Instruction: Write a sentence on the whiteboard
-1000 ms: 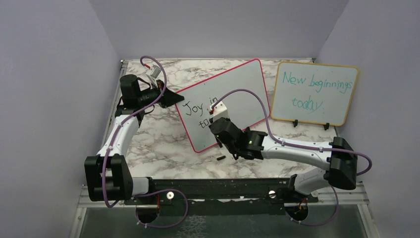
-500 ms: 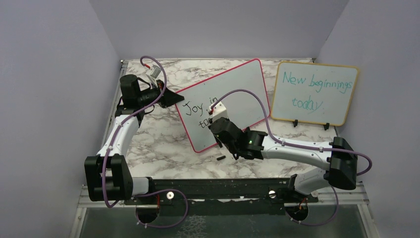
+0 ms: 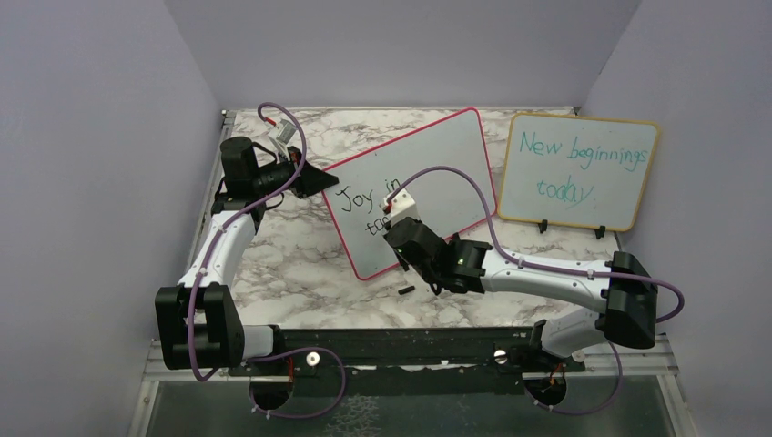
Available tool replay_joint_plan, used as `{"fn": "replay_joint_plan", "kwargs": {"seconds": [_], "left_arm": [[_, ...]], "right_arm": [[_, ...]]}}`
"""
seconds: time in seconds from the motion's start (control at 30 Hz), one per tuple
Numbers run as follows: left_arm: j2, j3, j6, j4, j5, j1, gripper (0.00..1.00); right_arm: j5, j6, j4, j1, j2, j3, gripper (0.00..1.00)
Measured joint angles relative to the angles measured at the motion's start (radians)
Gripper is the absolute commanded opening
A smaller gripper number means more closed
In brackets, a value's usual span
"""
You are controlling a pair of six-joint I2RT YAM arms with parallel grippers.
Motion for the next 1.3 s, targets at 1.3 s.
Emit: {"fn": "replay_joint_plan", "kwargs": {"seconds": [1.3], "left_arm": [[0.000,0.000,0.000,0.000,0.000,0.000,0.00]], "right_arm": [[0.043,-0.005,0.000,-0.005,-0.003,-0.002,0.00]]}}
